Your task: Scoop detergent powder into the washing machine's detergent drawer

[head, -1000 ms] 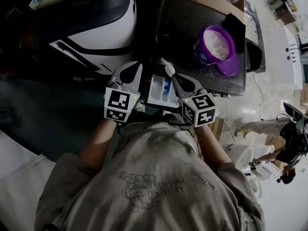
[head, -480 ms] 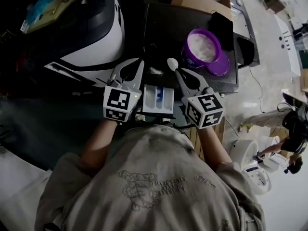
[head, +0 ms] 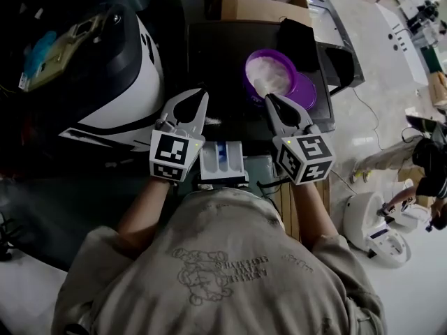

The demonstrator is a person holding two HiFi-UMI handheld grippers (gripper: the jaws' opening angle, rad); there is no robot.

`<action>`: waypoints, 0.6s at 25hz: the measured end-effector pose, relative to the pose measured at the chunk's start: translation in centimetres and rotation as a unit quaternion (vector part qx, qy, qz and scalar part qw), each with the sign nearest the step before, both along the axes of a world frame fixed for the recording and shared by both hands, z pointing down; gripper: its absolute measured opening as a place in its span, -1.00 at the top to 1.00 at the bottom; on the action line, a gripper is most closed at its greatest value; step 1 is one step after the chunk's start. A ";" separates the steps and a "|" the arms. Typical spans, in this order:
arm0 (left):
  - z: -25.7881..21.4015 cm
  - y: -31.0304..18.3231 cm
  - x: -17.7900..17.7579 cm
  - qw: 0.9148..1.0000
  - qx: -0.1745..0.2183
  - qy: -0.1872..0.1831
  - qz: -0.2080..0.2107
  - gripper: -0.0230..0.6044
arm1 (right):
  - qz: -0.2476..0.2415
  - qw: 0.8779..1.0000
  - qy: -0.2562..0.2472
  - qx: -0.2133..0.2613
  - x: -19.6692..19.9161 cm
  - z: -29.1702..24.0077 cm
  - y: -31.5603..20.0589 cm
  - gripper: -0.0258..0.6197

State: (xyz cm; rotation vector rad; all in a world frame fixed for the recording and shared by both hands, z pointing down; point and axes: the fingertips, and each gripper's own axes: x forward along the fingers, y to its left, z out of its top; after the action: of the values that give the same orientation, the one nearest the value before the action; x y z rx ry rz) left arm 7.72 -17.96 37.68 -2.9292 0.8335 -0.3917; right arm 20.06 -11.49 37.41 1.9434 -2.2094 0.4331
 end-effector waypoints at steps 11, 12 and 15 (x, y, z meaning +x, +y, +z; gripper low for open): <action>-3.3 -1.3 5.8 0.999 0.021 0.022 0.023 0.93 | 0.053 0.998 0.027 0.021 6.1 -1.8 -0.2 0.81; -3.5 -1.4 6.1 0.999 0.020 0.025 0.022 0.93 | 0.057 0.998 0.028 0.021 6.5 -1.8 -0.2 0.81; -3.7 -1.4 7.1 0.999 0.020 0.027 0.023 0.93 | 0.064 0.997 0.028 0.017 7.5 -1.6 -0.2 0.81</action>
State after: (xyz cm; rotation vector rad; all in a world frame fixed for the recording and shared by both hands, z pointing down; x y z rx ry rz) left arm 14.79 -19.39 33.99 -2.9280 0.7688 -0.2909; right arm 27.60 -11.70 35.85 2.0966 -2.0805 0.3563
